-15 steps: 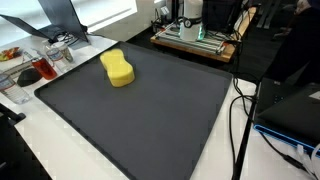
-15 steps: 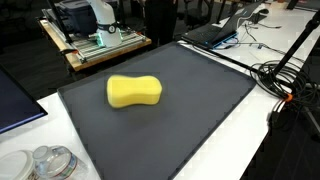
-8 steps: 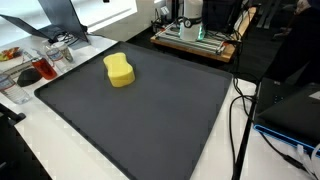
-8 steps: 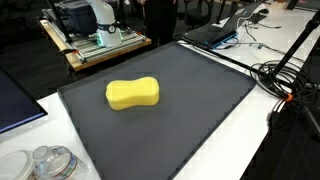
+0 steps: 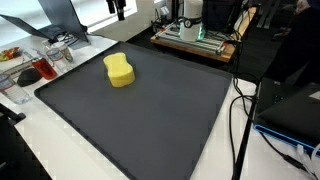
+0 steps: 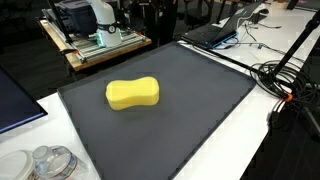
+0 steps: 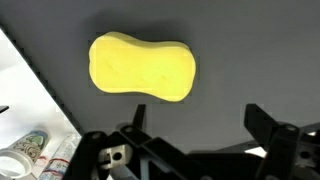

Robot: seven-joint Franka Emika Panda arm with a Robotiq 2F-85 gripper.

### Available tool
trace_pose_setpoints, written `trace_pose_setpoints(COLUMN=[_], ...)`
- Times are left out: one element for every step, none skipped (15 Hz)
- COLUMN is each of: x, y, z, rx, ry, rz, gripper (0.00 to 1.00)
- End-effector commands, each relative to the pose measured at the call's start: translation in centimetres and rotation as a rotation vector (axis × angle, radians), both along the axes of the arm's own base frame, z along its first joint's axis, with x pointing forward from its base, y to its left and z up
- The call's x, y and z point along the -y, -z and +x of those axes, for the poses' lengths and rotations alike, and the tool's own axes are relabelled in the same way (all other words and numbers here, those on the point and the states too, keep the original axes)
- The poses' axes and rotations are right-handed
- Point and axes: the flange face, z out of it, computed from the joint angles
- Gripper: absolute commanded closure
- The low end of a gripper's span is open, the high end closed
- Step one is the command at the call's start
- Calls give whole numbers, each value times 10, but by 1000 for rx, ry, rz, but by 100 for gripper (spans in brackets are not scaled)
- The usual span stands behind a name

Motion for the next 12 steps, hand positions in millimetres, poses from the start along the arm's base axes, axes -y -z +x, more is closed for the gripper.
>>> trace_pose_setpoints(x=[-21, -28, -34, -40, -47, -52, -58, -64, -70, -76, -83, -89], y=[17, 23, 27, 32, 38, 43, 48, 54, 60, 65, 72, 77], z=[9, 10, 12, 13, 16, 17, 18, 20, 20, 19, 18, 17], rx=[-78, -88, -96, -106, -111, -127, -132, -137, -140, -142, -145, -148], ry=[-77, -109, -134, -160, -185, -213, -234, -259, -289, -315, -335, -361], rz=[-102, -122, -142, -158, -179, -193, -213, -229, -243, -252, -272, -288], gripper=[0, 0, 0, 0, 0, 0, 0, 0, 0, 0, 0, 0])
